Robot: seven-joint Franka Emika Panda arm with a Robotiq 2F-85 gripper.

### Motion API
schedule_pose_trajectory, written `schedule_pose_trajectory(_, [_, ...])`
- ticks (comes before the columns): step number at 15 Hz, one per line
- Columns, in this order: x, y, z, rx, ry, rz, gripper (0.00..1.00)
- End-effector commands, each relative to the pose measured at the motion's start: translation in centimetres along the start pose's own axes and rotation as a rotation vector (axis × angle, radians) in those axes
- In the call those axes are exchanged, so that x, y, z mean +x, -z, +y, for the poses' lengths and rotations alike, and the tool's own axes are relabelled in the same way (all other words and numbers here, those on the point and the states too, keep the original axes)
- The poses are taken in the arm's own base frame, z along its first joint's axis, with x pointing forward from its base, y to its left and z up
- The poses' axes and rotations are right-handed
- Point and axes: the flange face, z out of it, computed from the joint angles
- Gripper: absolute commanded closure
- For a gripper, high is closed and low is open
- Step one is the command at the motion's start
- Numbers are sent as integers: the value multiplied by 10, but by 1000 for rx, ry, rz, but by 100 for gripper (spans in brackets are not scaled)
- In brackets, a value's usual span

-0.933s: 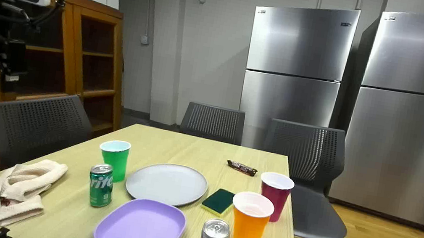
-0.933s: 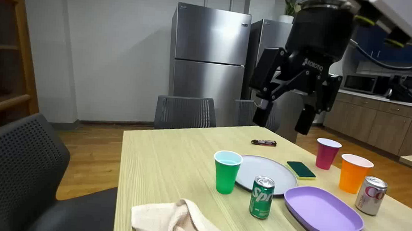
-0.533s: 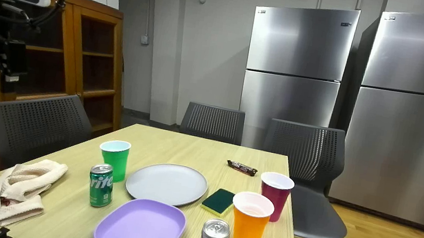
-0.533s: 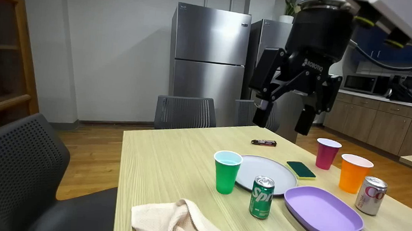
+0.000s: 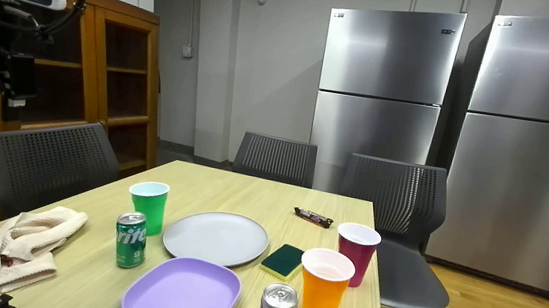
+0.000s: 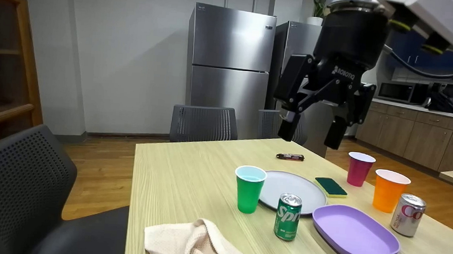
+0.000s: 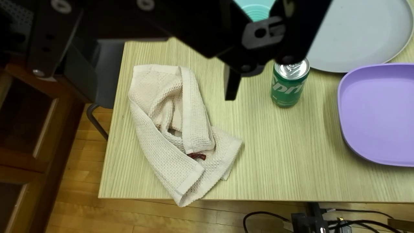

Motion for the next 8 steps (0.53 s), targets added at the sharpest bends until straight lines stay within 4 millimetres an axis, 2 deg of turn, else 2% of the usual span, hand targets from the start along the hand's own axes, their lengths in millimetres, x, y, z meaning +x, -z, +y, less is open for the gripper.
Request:
schedule_pose_trajectory(1, [11, -2, 14, -15, 10, 23, 0])
schedule_pose_trajectory(4, [25, -9, 28, -27, 16, 42, 0])
schedule_pose_trajectory(8, [53, -38, 53, -38, 13, 91, 0])
